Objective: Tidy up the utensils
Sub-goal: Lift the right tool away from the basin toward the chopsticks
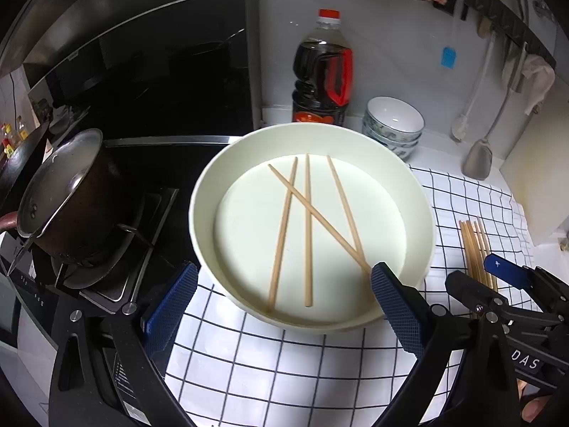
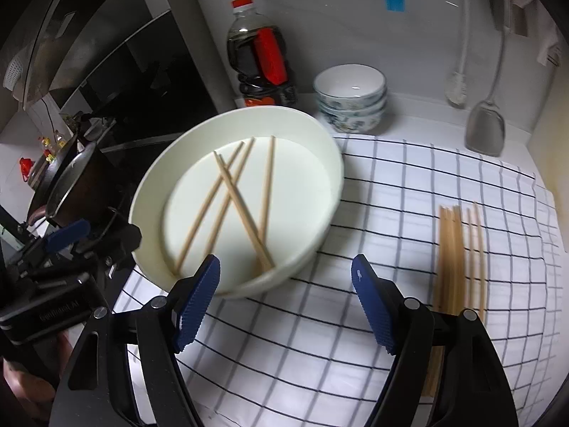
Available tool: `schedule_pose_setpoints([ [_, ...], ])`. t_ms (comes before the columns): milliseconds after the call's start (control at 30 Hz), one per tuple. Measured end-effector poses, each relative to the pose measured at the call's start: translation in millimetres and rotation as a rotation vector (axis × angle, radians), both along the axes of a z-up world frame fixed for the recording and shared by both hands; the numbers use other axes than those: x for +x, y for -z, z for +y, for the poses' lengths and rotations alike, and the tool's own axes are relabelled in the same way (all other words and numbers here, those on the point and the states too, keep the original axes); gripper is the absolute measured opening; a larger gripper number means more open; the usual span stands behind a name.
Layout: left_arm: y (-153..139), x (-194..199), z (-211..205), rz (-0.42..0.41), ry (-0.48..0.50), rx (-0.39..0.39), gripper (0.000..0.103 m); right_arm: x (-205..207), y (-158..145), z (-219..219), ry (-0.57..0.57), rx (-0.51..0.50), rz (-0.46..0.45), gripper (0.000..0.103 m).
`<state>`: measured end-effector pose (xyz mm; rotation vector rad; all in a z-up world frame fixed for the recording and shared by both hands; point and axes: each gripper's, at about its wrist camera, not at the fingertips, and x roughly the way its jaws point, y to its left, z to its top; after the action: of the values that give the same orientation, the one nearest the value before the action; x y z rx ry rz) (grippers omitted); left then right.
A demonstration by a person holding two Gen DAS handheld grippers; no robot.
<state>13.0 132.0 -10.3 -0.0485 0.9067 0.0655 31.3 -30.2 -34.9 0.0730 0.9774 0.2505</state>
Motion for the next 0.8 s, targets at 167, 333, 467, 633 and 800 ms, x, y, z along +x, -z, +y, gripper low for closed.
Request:
schedule_pose_setpoints([
  [167,-0.7,-2.6,-15.9,-0.002,0.023,-0.004,0.096,-11.7,3.1,-24.4,0.036,0.003,0.015,0.073],
  [333,1.0,-2.2,-36.3,0.005,0.055,-0.002,0.096,-20.7,4.1,-48.3,0.074,0.013,0.019,0.073],
  [467,3.1,-3.2,-55.8,0.013,0.083,-0.004,0.096,-26.8,1.3,-65.1,0.102,0.014,0.012,0.073],
  [633,7.1,-5.3,-81.2,0.029,0.133,-0.007,0.096,-35.1,2.2,-86.8,0.139,0.008,0.011,0.073],
  [800,12.5,-8.7,-107.9,0.044,0.190,-0.016,0.096,-46.6,6.0,-114.7,0.185,-0.011,0.007,0.073],
])
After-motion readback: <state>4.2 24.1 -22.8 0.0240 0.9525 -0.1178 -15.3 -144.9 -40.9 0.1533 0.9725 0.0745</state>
